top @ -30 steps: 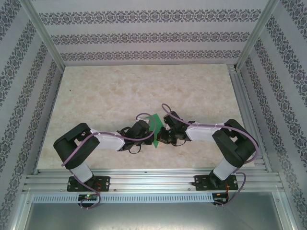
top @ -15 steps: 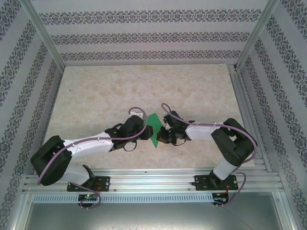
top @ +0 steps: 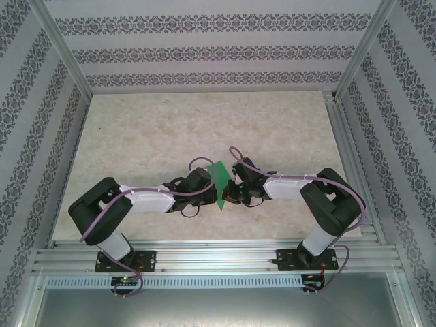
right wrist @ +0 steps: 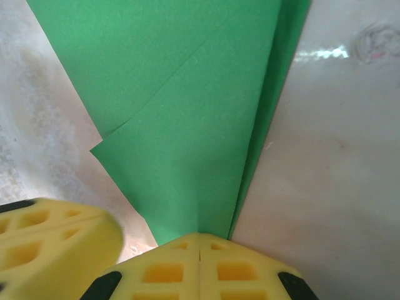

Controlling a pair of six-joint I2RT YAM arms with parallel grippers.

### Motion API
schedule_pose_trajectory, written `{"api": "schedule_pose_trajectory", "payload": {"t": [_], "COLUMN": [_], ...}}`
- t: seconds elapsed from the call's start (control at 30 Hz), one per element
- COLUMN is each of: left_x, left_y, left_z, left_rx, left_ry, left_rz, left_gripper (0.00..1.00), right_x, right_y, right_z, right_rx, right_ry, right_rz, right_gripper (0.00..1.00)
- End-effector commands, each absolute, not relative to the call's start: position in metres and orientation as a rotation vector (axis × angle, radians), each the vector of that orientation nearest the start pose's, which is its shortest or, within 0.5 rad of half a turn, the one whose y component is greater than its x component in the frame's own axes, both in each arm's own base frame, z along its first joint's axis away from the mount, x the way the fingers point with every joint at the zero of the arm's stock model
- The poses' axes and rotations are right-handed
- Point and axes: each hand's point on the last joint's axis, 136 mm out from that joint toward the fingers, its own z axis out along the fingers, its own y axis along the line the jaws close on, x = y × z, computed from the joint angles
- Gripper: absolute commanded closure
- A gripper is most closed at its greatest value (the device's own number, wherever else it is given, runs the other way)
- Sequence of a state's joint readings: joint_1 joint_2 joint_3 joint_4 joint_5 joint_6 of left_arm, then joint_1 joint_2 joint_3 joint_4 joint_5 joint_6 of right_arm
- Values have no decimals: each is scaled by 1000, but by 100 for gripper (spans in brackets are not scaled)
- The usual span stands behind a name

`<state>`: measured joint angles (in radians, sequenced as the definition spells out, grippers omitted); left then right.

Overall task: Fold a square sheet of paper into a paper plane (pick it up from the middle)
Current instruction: Third fold the triangle at the center of the table.

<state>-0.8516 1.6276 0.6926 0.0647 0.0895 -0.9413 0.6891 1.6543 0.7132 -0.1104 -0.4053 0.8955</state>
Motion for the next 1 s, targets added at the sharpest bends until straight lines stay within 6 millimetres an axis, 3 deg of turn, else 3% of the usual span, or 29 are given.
{"api": "schedule_pose_trajectory", "payload": {"t": [0.0,0.2,0.43,0.7,0.8,0.97], "left_x": [258,253,246,247,247,246], "left_y": [-317,-305,-295,-298,-299,-296], "left_z": [34,6,4,9,10,13], "left_rx": [-119,-167,-184,-172,-180,-246], "left_ry": [2602,2674,2676,2666,2664,2635], "left_rz": [-926,-833,-818,-838,-849,-894], "left_gripper": [100,100,100,100,100,100], "right_x": [226,231,221,205,201,205], "right_y": [273,278,297,302,306,295], "right_z": [7,24,57,31,28,33], "right_rx": [148,125,59,139,143,221], "right_ry": [2915,2869,2779,2824,2830,2772], "right_rz": [961,1011,1167,1175,1177,1169], "right_gripper": [94,93,91,92,93,95]}}
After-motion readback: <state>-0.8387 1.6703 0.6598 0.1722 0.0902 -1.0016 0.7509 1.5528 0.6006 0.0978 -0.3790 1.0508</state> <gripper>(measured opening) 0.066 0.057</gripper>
